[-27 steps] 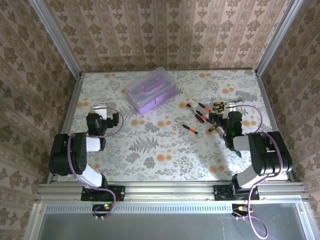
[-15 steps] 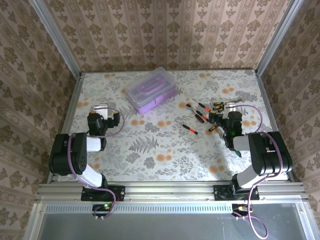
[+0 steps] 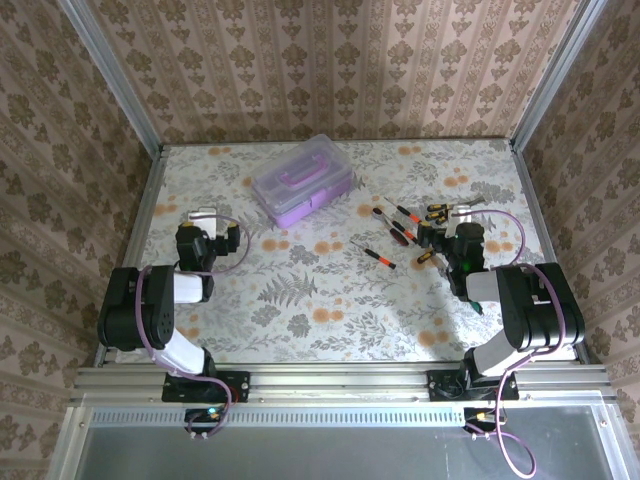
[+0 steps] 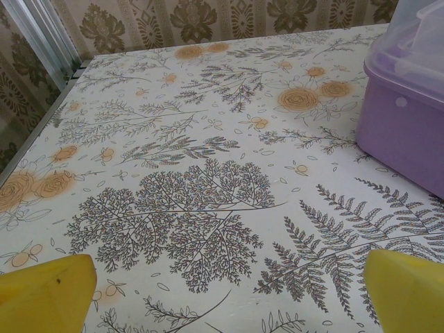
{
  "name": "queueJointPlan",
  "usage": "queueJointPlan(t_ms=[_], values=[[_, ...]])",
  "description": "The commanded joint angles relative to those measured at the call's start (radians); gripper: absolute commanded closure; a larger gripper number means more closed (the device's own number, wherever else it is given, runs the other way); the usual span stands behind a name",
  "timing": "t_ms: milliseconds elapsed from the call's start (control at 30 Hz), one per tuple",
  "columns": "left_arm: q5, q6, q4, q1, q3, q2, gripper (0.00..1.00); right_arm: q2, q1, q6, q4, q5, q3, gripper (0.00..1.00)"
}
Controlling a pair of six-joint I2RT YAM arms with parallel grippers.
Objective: Pack the tool kit
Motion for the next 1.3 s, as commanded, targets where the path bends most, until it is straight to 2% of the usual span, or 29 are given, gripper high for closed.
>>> queueJointPlan(t_ms=[0, 1100, 1167, 1267], values=[[-0.006, 0.025, 0.014, -0.004, -0.009, -0.008, 0.0, -0.018, 0.006, -0.001, 0.002, -0.001, 0.013, 0.0], [0.016, -0.002, 0.004, 0.021, -0.003, -0.009, 0.0, -0.018, 0.004, 0.003, -0.001, -0.006, 0.014, 0.0], [-0.021, 0.006, 0.005, 0.007, -0.003, -0.01, 0.0, -0.018, 0.004, 0.002, 0.0, -0.007, 0.013, 0.0], [-0.201, 0.027, 0.1, -0.058, -0.051, -0.026, 0.0, -0.031, 0.004, 0.003, -0.002, 0.002, 0.012, 0.0]])
